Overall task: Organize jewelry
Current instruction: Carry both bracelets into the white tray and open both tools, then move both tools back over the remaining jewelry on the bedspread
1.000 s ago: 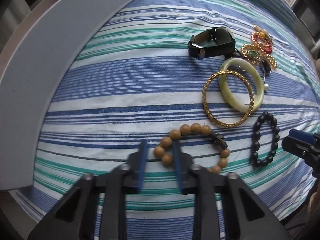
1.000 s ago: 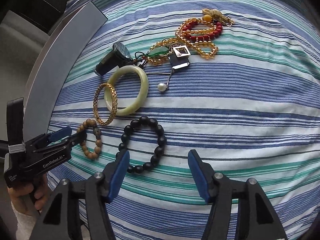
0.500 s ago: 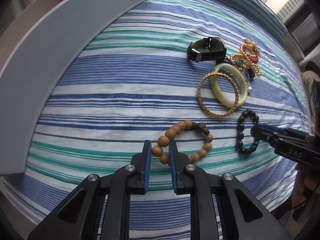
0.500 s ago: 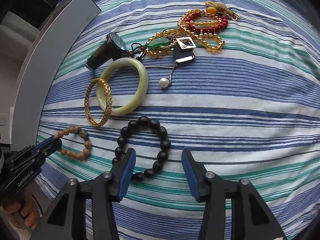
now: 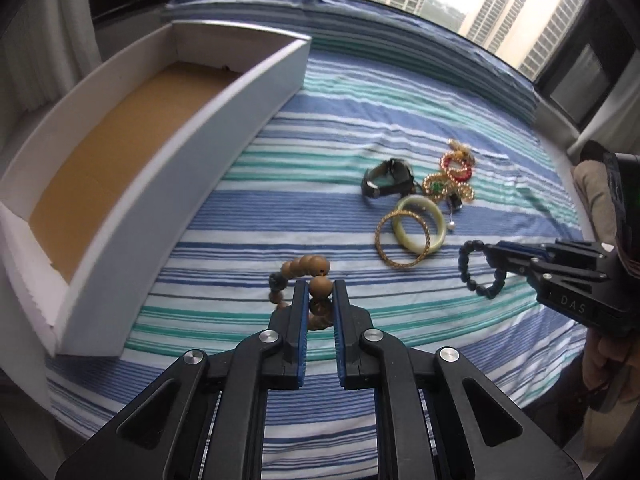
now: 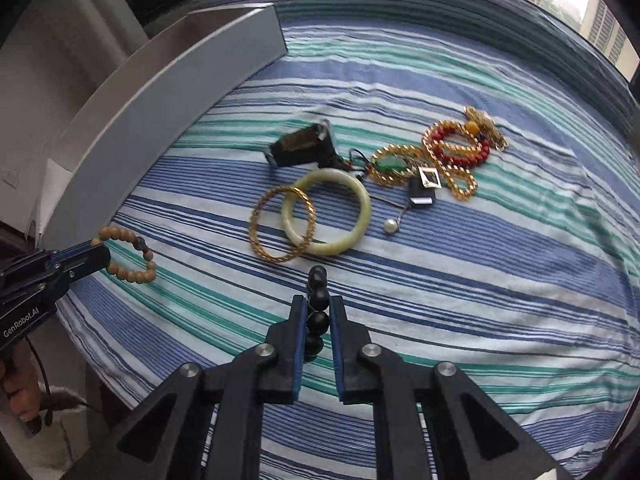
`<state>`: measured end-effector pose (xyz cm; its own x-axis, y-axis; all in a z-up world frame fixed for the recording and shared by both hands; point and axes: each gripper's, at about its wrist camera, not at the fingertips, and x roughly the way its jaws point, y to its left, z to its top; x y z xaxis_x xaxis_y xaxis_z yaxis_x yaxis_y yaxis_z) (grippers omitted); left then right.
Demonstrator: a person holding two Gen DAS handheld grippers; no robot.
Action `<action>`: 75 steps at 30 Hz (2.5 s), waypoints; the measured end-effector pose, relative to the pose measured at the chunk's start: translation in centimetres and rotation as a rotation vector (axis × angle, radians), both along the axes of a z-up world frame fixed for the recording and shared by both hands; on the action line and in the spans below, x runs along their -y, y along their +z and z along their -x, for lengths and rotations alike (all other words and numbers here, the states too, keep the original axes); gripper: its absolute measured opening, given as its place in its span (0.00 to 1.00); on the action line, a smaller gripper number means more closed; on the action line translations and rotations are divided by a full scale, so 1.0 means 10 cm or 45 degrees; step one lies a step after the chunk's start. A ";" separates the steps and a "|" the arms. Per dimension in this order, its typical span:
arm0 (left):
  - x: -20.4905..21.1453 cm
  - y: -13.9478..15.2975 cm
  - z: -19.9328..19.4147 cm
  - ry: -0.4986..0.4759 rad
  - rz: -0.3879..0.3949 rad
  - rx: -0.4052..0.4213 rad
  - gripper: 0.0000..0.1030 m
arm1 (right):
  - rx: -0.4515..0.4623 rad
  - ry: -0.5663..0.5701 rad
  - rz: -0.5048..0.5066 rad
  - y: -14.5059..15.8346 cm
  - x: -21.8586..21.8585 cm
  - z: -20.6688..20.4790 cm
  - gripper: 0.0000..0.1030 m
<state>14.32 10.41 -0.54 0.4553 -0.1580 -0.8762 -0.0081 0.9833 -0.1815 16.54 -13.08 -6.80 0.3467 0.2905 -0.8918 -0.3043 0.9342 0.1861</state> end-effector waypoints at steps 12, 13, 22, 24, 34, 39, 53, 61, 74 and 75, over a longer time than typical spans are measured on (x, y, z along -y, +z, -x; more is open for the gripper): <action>-1.20 0.98 -0.10 0.301 -0.138 0.166 0.09 | 0.340 0.370 -0.132 1.50 -1.42 -0.31 0.11; -1.29 0.98 -0.14 0.329 -0.147 0.158 0.09 | 0.358 0.405 -0.140 1.57 -1.56 -0.34 0.11; -2.00 0.35 -0.43 0.528 -0.155 -0.009 0.09 | 0.305 0.609 -0.141 1.35 -2.70 -0.84 0.11; -2.07 0.21 -0.46 0.543 -0.159 -0.048 0.09 | 0.281 0.631 -0.135 1.21 -2.85 -0.91 0.11; -2.11 0.00 -0.44 0.613 -0.286 -0.053 0.64 | 0.324 0.581 -0.147 1.08 -2.84 -1.05 0.32; -1.89 -0.13 -0.34 0.570 -0.431 0.009 0.84 | 0.354 0.551 -0.152 1.11 -2.56 -0.94 0.32; -1.57 -0.58 -0.48 0.506 -0.710 0.100 0.91 | 0.373 0.354 -0.187 0.89 -1.17 -0.28 0.32; -1.42 -0.55 -0.01 0.502 -0.718 0.109 0.93 | 0.383 0.185 -0.162 0.76 -0.46 0.16 0.32; -0.91 0.10 0.53 0.479 -0.626 0.333 0.99 | 0.321 -0.132 -0.135 0.46 0.54 0.78 0.52; -0.81 0.16 0.57 0.442 -0.575 0.349 0.99 | 0.315 -0.151 -0.126 0.44 0.60 0.80 0.52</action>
<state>8.64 18.47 1.10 0.6310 0.3979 -0.6660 -0.3529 0.9117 0.2104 8.52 -19.12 -2.43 0.5867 0.3162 -0.7455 -0.2414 0.9470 0.2117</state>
